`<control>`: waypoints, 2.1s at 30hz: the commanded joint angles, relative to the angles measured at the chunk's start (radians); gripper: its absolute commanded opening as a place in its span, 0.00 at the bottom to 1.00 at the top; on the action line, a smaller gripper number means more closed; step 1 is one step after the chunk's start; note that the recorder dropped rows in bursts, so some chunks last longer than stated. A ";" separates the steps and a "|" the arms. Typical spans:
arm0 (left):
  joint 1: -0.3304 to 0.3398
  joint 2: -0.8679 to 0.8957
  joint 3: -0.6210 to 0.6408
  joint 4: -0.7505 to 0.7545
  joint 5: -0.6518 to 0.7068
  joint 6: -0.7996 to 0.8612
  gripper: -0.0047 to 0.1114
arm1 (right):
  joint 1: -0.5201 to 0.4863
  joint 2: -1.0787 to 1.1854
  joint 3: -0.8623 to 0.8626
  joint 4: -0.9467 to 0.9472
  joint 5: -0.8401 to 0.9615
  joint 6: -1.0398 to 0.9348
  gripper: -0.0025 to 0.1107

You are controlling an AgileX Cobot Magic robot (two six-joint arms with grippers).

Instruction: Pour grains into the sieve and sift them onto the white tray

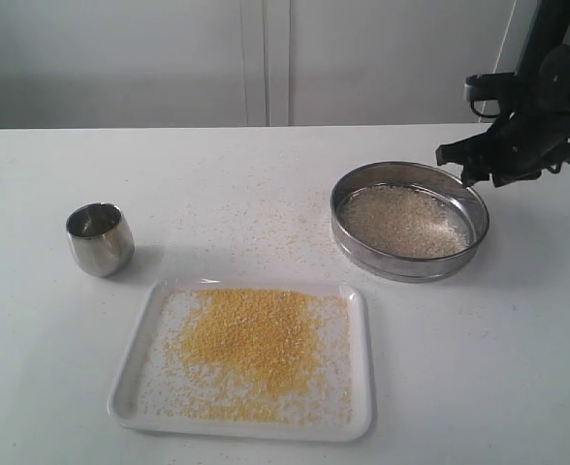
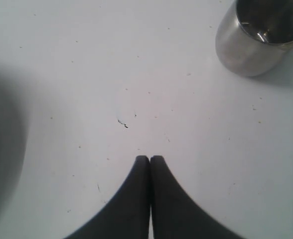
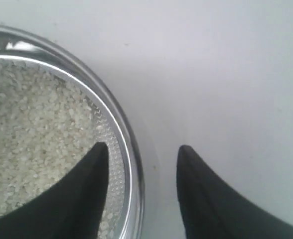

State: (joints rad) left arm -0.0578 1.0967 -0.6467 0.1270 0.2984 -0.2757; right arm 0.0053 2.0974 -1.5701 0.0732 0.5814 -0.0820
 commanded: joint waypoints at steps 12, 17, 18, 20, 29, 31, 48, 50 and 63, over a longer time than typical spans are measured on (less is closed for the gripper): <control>0.003 -0.008 0.008 0.000 0.008 -0.004 0.04 | 0.005 -0.190 0.002 -0.010 0.088 -0.132 0.02; 0.003 -0.008 0.008 0.000 0.008 -0.004 0.04 | 0.031 -0.242 0.027 -0.010 0.112 -0.155 0.02; 0.003 -0.008 0.008 0.000 0.008 -0.004 0.04 | 0.036 -0.254 0.030 -0.010 0.119 -0.139 0.02; 0.003 -0.008 0.008 0.000 0.008 -0.004 0.04 | 0.047 -0.284 0.047 -0.010 0.122 -0.117 0.02; 0.003 -0.008 0.008 0.000 0.008 -0.004 0.04 | 0.119 -0.445 0.204 -0.008 0.021 -0.112 0.02; 0.003 -0.008 0.008 0.000 0.008 -0.004 0.04 | 0.137 -0.487 0.248 -0.008 -0.004 -0.112 0.02; 0.003 -0.008 0.008 0.000 0.008 -0.004 0.04 | 0.173 -0.862 0.590 -0.004 -0.101 -0.068 0.02; 0.003 -0.008 0.008 0.000 0.008 -0.004 0.04 | 0.173 -0.904 0.624 -0.004 -0.109 -0.068 0.02; 0.003 -0.008 0.008 0.000 0.008 -0.004 0.04 | 0.173 -1.184 0.797 -0.004 -0.169 -0.066 0.02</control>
State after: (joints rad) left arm -0.0578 1.0967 -0.6467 0.1270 0.2984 -0.2757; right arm 0.1755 0.9700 -0.8023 0.0712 0.4301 -0.1575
